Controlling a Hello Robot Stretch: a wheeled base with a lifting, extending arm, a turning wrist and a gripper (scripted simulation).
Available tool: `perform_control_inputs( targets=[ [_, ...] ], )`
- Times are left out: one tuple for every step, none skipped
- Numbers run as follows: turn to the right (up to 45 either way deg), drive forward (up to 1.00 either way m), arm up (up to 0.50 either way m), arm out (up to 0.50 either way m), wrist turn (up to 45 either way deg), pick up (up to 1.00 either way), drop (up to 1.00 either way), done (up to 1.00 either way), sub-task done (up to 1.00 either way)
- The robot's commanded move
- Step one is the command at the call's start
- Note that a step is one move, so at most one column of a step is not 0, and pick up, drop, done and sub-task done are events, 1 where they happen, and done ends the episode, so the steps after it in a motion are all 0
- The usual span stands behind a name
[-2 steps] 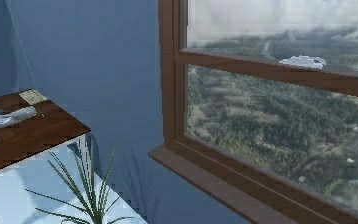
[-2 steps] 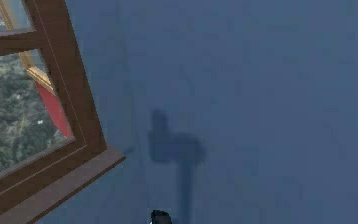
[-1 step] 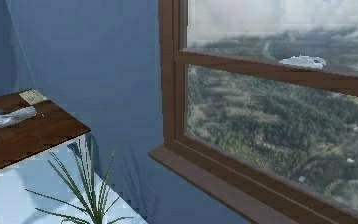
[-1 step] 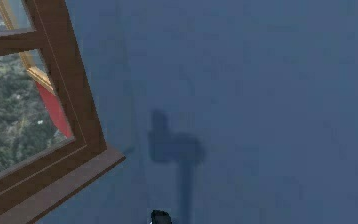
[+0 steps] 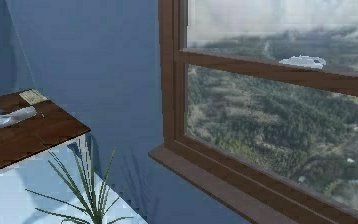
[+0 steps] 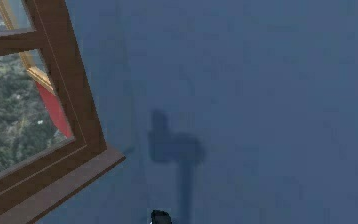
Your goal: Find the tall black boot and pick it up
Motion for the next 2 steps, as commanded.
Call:
perform_control_inputs(
  targets=[
    [0.0,0.0,0.0,0.0,33.0,0.0,0.0,0.0,0.0],
    [0.0,0.0,0.0,0.0,0.0,1.0,0.0,0.0,0.0]
  ],
)
